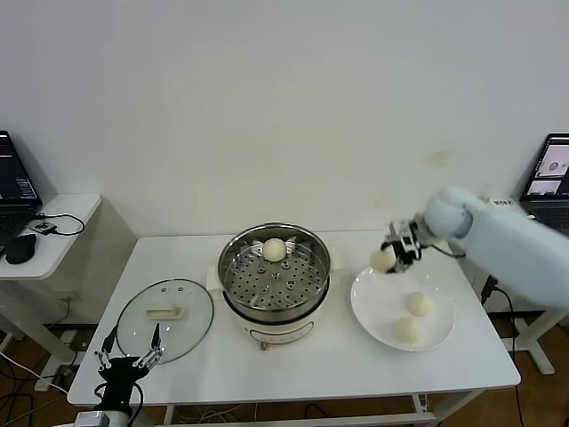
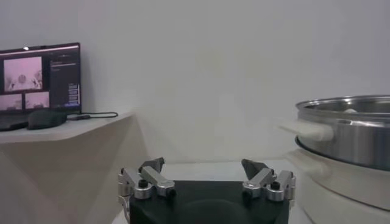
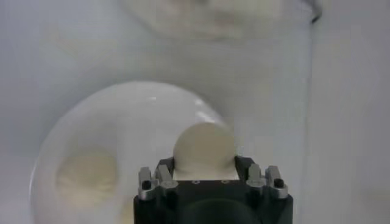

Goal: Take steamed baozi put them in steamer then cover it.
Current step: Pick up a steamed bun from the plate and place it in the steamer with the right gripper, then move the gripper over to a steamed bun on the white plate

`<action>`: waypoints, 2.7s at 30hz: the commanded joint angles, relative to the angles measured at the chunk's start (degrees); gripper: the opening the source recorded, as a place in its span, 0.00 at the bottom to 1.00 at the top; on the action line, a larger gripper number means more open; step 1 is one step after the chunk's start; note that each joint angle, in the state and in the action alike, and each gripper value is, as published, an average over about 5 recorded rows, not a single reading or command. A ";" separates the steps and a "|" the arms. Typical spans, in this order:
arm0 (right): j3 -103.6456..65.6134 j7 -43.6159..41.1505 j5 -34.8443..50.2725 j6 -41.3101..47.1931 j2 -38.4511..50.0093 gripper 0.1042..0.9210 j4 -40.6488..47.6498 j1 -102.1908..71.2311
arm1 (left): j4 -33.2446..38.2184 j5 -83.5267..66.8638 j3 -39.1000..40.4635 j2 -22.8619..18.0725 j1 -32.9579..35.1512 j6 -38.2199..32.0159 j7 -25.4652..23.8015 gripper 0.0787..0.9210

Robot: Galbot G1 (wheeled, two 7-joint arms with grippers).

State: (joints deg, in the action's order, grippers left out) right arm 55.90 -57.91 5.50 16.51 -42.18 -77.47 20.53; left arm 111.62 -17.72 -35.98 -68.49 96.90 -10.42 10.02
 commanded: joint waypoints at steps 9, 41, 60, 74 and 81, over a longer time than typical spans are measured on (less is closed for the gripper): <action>10.41 8.67 24.24 11.90 -20.84 0.64 -2.52 13.85 | 0.41 -0.79 -0.26 -0.24 -0.07 0.10 0.04 0.88; 12.05 13.49 16.26 15.63 -40.24 0.65 15.45 -0.67 | 1.17 -0.65 -0.83 -1.85 -0.30 -0.15 0.18 0.88; 11.44 -4.01 13.19 6.63 -16.75 0.88 -2.05 14.88 | 1.50 -0.63 -0.82 -1.85 -0.23 -0.21 0.24 0.88; 11.80 -9.25 5.98 0.13 16.28 0.88 -19.50 10.18 | 1.28 -0.32 -0.13 -1.20 -0.43 -0.60 0.39 0.88; 4.62 -9.67 -4.45 -2.32 20.09 0.88 -17.51 -2.76 | 0.71 0.44 0.11 -1.34 -0.28 -1.37 0.54 0.88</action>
State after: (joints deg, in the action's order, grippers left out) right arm 65.97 -65.05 11.62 18.02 -35.59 -90.96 28.43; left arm 112.52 -17.50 -35.90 -69.84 96.61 -11.45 10.57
